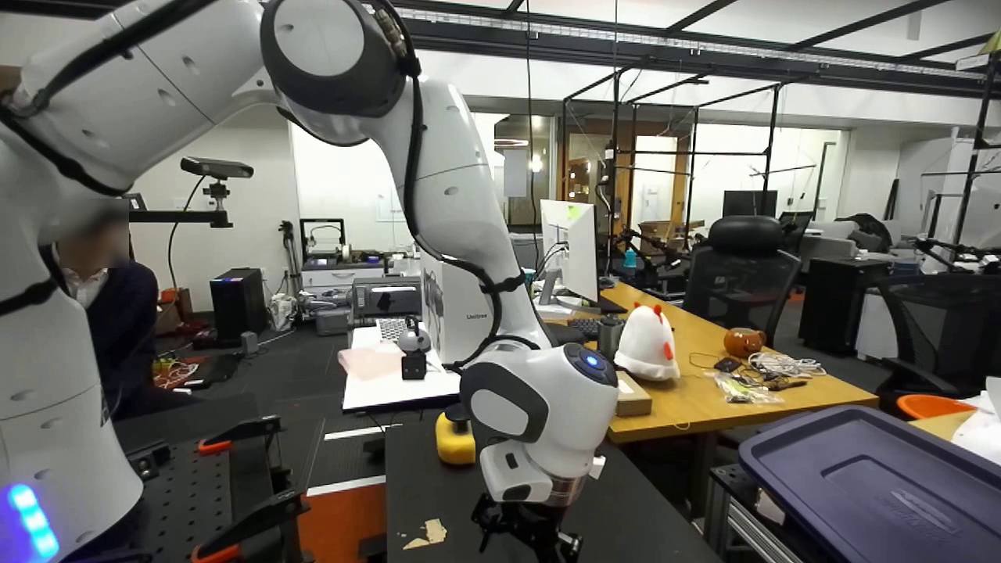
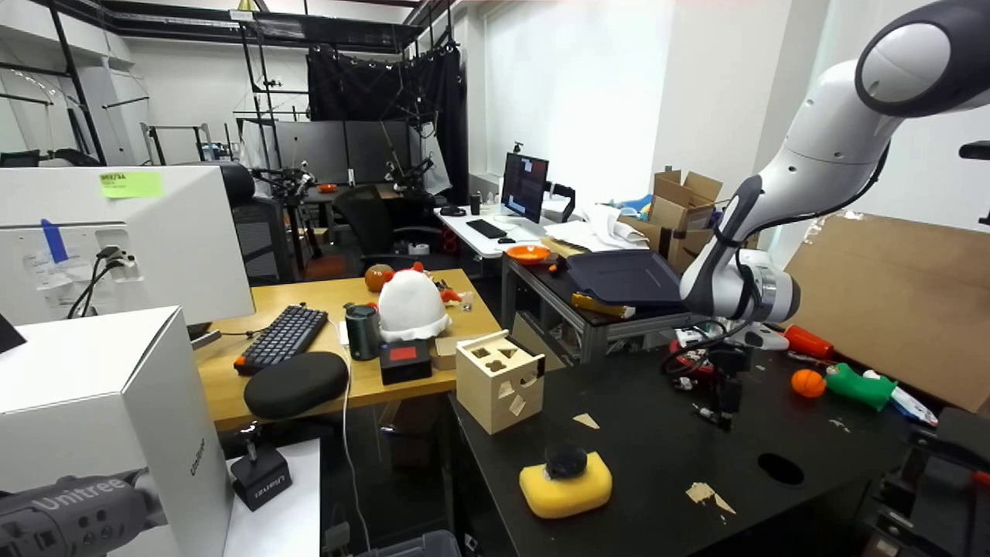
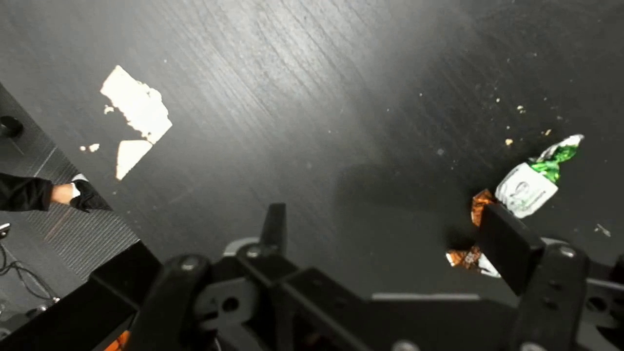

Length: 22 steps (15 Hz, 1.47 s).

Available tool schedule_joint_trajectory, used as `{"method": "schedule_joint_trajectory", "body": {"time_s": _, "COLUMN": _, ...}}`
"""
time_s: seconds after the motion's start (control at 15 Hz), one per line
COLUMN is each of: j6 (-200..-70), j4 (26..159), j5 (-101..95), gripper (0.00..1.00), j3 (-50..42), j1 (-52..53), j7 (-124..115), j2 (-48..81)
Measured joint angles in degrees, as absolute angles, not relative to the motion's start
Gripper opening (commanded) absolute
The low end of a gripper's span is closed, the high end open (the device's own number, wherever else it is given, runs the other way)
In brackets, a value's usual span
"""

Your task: Pick up the sweets from the table and put them in the bowl

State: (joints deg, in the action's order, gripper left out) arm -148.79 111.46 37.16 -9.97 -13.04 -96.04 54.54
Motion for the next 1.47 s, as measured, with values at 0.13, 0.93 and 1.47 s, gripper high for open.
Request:
{"method": "schedule_joint_trajectory", "body": {"time_s": 0.13, "j6": -149.4, "j4": 112.5, "j5": 37.1, "gripper": 1.00, "j3": -11.6, "j1": -10.5, "j7": -98.9, "j2": 54.2}}
{"method": "schedule_joint_trajectory", "body": {"time_s": 0.93, "j6": -153.5, "j4": 111.3, "j5": 35.5, "gripper": 1.00, "j3": -14.3, "j1": -6.4, "j7": -108.5, "j2": 56.9}}
{"method": "schedule_joint_trajectory", "body": {"time_s": 1.47, "j6": -156.1, "j4": 105.7, "j5": 34.2, "gripper": 1.00, "j3": -14.6, "j1": -7.4, "j7": -110.1, "j2": 60.9}}
